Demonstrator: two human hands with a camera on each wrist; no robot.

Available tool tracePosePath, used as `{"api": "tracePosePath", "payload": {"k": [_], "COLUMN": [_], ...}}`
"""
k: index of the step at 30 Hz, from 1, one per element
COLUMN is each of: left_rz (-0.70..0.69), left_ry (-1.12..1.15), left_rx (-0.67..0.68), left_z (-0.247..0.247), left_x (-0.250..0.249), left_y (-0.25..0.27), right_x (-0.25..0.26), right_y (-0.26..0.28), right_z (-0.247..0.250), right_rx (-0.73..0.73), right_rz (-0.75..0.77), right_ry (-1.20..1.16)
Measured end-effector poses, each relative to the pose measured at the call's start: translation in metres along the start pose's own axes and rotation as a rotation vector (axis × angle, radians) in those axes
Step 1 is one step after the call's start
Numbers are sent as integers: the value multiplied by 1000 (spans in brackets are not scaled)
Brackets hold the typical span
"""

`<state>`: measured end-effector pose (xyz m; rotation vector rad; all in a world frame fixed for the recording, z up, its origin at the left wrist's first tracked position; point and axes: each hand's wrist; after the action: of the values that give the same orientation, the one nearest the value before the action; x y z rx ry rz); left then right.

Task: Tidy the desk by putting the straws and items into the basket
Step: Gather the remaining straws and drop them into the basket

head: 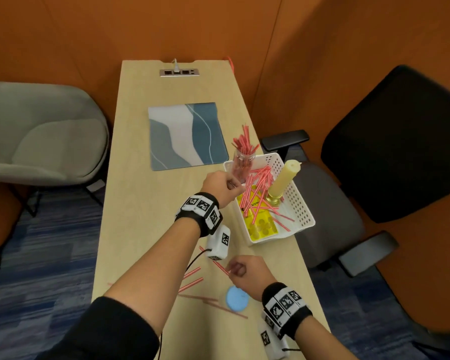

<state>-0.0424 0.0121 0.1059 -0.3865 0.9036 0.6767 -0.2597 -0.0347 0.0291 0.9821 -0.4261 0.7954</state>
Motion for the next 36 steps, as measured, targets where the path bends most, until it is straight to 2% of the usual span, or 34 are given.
{"api": "tracePosePath", "payload": {"k": [4,6,9,11,13,15,16,21,23,26,31,36], "left_rz": [63,139,291,373,431,474,485,482,469,466,477,482], "left_ry": [-9,6,-77,-153,-210,-208,-190,-169,-157,-168,-230,-305], "left_rx": [-29,-82,-52,44,146,205,217,209,212,252,302,346], "left_z": [1,7,21,29,33,33,32,26,25,25,15,10], "left_x": [21,49,94,117,130,139,142,149,150,155,155,153], "left_y": [5,26,71,106,140,167,178,212,217,220,220,215], "right_x": [12,22,38,43,46,49,49,36,24,10,2,0], "right_y": [5,3,-13,-29,-42,-47,-48,-44,-45,-44,-40,-37], "right_z": [45,68,97,106,105,90,77,-20,-54,-85,-93,-94], "right_rx": [83,62,-80,-217,-344,-385,-362,58,145,130,32,12], "right_rz": [-59,-68,-51,-59,-82,-73,-48,59,101,131,210,160], "right_ry": [-121,-180,-329,-425,-404,-318,-281,4,202,366,437,489]}}
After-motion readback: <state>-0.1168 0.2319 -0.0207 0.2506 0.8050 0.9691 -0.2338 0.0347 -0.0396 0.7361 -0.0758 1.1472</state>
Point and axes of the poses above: each hand's wrist, its own y-axis away from the middle knuckle, its own z-axis out of the back of the hand, x = y × z, and after that the axes turned 13 degrees about -z, right-handed
